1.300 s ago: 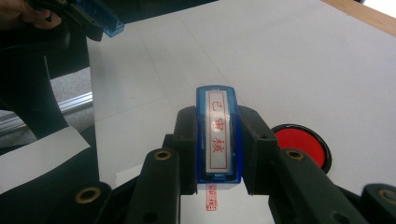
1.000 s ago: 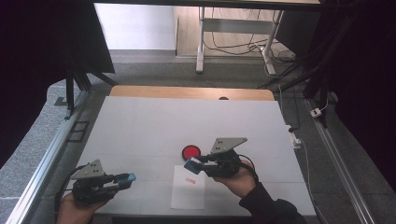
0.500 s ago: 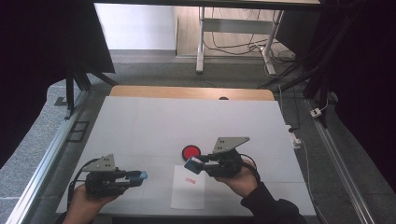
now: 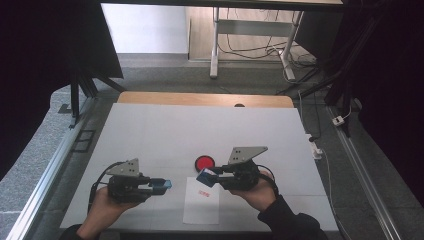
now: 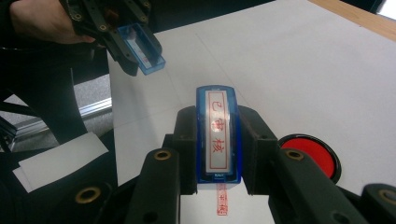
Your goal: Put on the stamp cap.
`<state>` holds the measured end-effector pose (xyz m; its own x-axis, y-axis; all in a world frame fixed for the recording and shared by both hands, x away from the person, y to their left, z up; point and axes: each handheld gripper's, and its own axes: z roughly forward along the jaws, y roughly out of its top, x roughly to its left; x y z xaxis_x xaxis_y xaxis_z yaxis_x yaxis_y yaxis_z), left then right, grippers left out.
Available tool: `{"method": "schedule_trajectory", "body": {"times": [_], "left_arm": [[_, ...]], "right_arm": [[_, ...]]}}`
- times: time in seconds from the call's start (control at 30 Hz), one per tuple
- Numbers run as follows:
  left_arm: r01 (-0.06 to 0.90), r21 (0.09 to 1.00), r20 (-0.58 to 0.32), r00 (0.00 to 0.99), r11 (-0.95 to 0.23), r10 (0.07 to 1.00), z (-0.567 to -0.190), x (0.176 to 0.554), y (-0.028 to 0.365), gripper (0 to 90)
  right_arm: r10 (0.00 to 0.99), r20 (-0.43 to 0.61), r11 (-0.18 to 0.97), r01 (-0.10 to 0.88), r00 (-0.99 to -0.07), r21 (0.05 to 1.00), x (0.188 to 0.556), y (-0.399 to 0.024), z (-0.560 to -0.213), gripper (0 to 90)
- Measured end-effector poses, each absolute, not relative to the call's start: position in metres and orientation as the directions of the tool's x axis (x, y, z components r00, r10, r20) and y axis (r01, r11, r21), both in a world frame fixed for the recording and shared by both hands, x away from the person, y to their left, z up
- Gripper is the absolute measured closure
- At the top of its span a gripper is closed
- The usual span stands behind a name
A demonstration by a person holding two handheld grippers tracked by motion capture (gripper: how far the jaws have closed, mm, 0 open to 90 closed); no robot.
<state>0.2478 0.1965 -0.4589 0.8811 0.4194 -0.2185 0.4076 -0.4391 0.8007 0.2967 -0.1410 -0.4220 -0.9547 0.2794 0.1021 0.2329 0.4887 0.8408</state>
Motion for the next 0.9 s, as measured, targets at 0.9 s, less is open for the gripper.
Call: {"method": "schedule_trajectory", "body": {"times": [0.9], "left_arm": [[0.298,0.812,-0.218,0.952,-0.502,0.212,-0.461,0.286,0.144,67.8]], "right_arm": [[0.232,0.112,0.439,0.207,-0.966,0.874,0.296,-0.148,-0.411,70.9]]}}
